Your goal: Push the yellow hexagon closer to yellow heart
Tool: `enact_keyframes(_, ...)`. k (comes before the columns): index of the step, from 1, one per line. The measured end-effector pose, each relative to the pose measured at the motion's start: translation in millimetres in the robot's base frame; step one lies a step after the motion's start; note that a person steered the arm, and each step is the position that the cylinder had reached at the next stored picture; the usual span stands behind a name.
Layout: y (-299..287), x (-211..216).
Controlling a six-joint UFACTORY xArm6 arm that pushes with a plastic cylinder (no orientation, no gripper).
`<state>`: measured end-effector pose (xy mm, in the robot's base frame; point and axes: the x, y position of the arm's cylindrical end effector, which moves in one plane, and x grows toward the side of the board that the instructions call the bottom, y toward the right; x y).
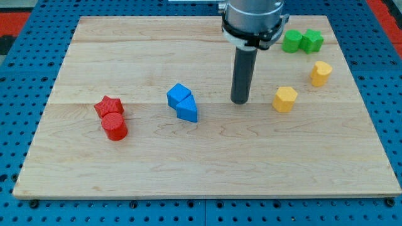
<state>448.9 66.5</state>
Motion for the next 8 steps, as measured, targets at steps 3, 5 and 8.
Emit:
enact_keyframes(3,117.2,7.2)
enact_keyframes(5,92.2,-5.4)
enact_keyframes(8,106.1,4.5)
